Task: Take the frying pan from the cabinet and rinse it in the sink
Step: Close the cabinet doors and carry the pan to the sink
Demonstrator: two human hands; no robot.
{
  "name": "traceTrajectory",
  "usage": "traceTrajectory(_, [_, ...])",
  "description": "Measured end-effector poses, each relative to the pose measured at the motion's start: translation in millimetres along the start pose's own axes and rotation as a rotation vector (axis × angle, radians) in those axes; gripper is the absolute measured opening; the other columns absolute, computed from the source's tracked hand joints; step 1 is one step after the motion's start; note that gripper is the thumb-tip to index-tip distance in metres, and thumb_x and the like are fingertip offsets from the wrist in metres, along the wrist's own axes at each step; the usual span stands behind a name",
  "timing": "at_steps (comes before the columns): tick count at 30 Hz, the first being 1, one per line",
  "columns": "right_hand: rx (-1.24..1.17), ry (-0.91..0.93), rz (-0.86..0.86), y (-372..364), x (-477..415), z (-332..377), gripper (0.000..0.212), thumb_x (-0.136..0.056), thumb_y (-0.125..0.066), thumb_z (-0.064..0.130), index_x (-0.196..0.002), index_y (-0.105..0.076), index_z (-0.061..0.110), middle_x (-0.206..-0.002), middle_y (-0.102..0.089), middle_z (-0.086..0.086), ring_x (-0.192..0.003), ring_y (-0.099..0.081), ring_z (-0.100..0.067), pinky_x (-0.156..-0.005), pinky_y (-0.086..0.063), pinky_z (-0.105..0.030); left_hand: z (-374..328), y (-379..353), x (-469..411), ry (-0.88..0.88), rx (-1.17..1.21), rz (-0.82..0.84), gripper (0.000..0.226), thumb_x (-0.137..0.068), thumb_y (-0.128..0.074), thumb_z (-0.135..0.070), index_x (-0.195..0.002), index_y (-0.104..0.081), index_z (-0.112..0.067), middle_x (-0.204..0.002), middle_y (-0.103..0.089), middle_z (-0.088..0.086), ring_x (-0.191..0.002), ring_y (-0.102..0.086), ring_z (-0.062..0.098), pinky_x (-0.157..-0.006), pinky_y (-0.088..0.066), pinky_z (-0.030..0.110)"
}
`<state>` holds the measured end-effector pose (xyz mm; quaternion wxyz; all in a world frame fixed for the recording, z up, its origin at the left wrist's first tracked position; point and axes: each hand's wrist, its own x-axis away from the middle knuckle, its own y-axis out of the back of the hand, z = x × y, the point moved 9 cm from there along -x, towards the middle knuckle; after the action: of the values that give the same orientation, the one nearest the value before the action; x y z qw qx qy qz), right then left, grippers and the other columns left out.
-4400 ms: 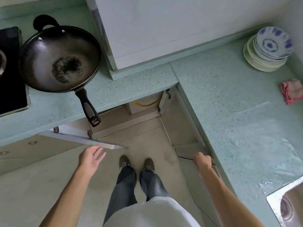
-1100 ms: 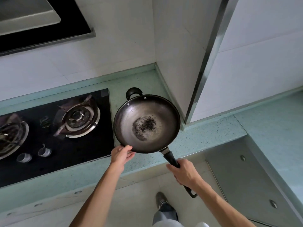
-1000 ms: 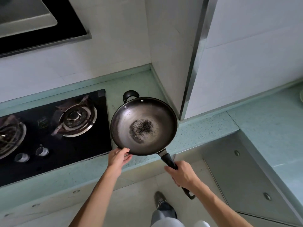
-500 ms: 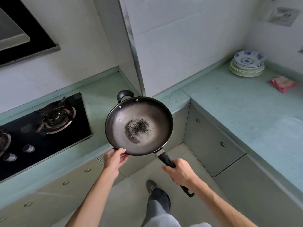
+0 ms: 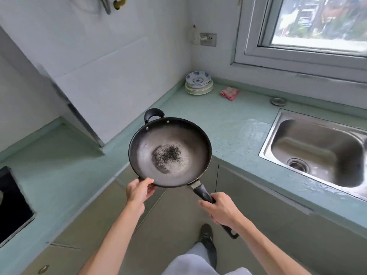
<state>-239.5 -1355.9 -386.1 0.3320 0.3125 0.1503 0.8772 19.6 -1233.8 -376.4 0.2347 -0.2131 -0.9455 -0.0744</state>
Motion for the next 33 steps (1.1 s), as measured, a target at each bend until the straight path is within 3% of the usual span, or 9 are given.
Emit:
traceTrajectory(5, [-0.123, -0.113, -0.141, 67.8, 7.9, -49.2, 0.034, -0.087, -0.064, 0.03, -0.064, -0.044, 0.014, -0.048, -0.053, -0.003, -0.034, -0.046, -0.015, -0.042, -0.039, -0.021, -5.2, -111.6, 1.6, -0.028, -0.098, 0.131, 0.013, -0.081, -0.067, 0.004, -0.088, -0.058, -0.003, -0.081, -0.066, 0.017, -0.064, -0.064, 0.022, -0.055, -0.059, 0.023])
traceTrajectory(11, [-0.264, -0.213, -0.263, 150.7, 7.4, -105.0, 0.036, -0.089, -0.067, 0.03, -0.065, -0.045, 0.014, -0.046, -0.051, -0.001, -0.032, -0.042, -0.013, -0.04, -0.038, -0.021, 1.6, -258.3, 1.8, -0.041, -0.215, 0.283, 0.01, -0.079, -0.068, 0.002, -0.079, -0.06, -0.003, -0.08, -0.069, 0.017, -0.063, -0.066, 0.023, -0.075, -0.059, 0.036])
traceTrajectory(14, [-0.345, -0.274, -0.303, 183.8, 2.1, -133.3, 0.031, -0.088, -0.068, 0.03, -0.069, -0.05, 0.012, -0.051, -0.053, -0.004, -0.034, -0.044, -0.013, -0.043, -0.039, -0.023, 6.9, -326.8, 1.0, -0.043, -0.27, 0.343, 0.01, -0.078, -0.069, 0.0, -0.077, -0.061, -0.006, -0.083, -0.07, 0.018, -0.066, -0.068, 0.025, -0.074, -0.059, 0.035])
traceTrajectory(19, [-0.478, -0.378, -0.424, 232.7, -0.4, -175.7, 0.026, -0.086, -0.065, 0.026, -0.07, -0.049, 0.013, -0.054, -0.05, -0.005, -0.037, -0.044, -0.015, -0.042, -0.038, -0.025, 25.4, -432.6, 3.0, 0.01, -0.381, 0.481, 0.014, -0.077, -0.071, -0.003, -0.089, -0.063, -0.003, -0.094, -0.073, 0.021, -0.077, -0.071, 0.028, -0.065, -0.058, 0.03])
traceTrajectory(23, [-0.53, -0.438, -0.539, 260.6, 4.7, -207.9, 0.032, -0.083, -0.067, 0.032, -0.067, -0.045, 0.014, -0.053, -0.047, -0.006, -0.037, -0.045, -0.019, -0.043, -0.035, -0.025, 44.2, -502.9, 22.8, 0.053, -0.442, 0.62, 0.011, -0.08, -0.067, 0.005, -0.084, -0.06, -0.003, -0.085, -0.069, 0.019, -0.068, -0.066, 0.025, -0.049, -0.055, 0.021])
traceTrajectory(26, [-0.561, -0.493, -0.607, 267.3, 10.8, -231.4, 0.035, -0.085, -0.068, 0.031, -0.067, -0.044, 0.013, -0.051, -0.047, -0.006, -0.035, -0.046, -0.018, -0.041, -0.037, -0.025, 63.7, -540.8, 35.6, 0.09, -0.518, 0.699, 0.014, -0.08, -0.066, 0.006, -0.088, -0.059, -0.001, -0.085, -0.068, 0.019, -0.066, -0.065, 0.025, -0.053, -0.057, 0.025])
traceTrajectory(30, [-0.57, -0.563, -0.656, 276.7, 17.4, -258.1, 0.036, -0.086, -0.069, 0.032, -0.067, -0.046, 0.012, -0.05, -0.051, -0.005, -0.034, -0.049, -0.017, -0.041, -0.04, -0.025, 93.6, -584.0, 46.3, 0.123, -0.601, 0.777, 0.019, -0.077, -0.066, 0.01, -0.075, -0.054, -0.005, -0.079, -0.063, 0.019, -0.06, -0.06, 0.026, -0.054, -0.056, 0.028])
traceTrajectory(33, [-0.567, -0.613, -0.661, 284.4, 21.7, -275.9, 0.036, -0.086, -0.069, 0.033, -0.068, -0.048, 0.011, -0.05, -0.053, -0.005, -0.034, -0.051, -0.015, -0.041, -0.042, -0.026, 116.9, -602.9, 48.7, 0.171, -0.64, 0.778, 0.023, -0.074, -0.069, 0.012, -0.087, -0.054, -0.001, -0.087, -0.065, 0.024, -0.069, -0.066, 0.031, -0.06, -0.061, 0.035])
